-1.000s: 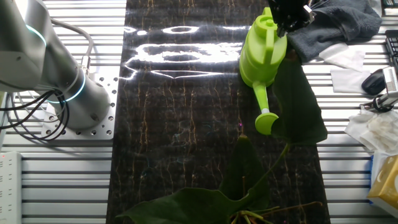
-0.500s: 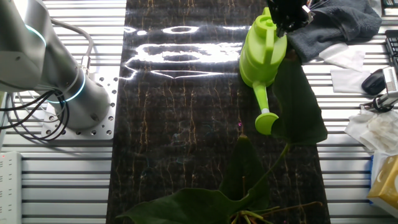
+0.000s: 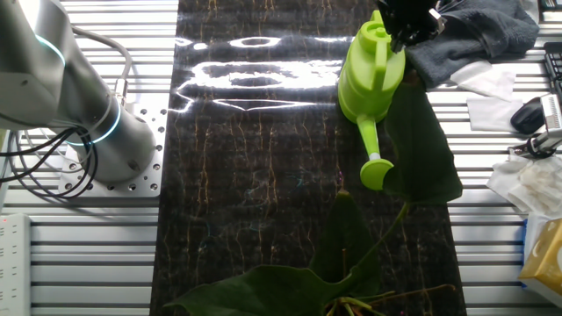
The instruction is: Water the plant
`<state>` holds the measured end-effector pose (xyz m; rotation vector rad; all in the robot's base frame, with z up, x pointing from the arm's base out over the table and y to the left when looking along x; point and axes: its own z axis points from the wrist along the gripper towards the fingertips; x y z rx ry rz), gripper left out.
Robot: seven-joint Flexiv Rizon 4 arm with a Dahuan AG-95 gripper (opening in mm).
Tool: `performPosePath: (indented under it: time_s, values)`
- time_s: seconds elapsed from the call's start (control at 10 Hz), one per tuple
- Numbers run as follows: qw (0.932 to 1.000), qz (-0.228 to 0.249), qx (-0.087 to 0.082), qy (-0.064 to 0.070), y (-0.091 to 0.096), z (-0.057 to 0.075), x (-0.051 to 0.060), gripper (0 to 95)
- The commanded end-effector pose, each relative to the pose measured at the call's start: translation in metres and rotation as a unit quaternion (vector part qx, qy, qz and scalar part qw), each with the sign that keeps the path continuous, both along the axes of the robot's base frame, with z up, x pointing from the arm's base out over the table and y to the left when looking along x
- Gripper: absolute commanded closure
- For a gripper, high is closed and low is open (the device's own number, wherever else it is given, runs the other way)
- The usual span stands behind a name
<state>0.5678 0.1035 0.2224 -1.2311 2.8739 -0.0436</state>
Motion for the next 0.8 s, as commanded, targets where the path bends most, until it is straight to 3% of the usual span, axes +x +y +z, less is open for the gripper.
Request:
performPosePath:
  time_s: [0.1, 0.6, 0.8]
  values:
    - [1.0, 0.003, -0.001, 0.001, 0.0007, 0.0, 0.0009, 95.0]
    - [0.9999, 0.013, 0.001, 0.001, 0.0015, 0.0009, 0.0002, 95.0]
    - [0.9984, 0.056, 0.0, 0.001, 0.0071, -0.0007, 0.0001, 95.0]
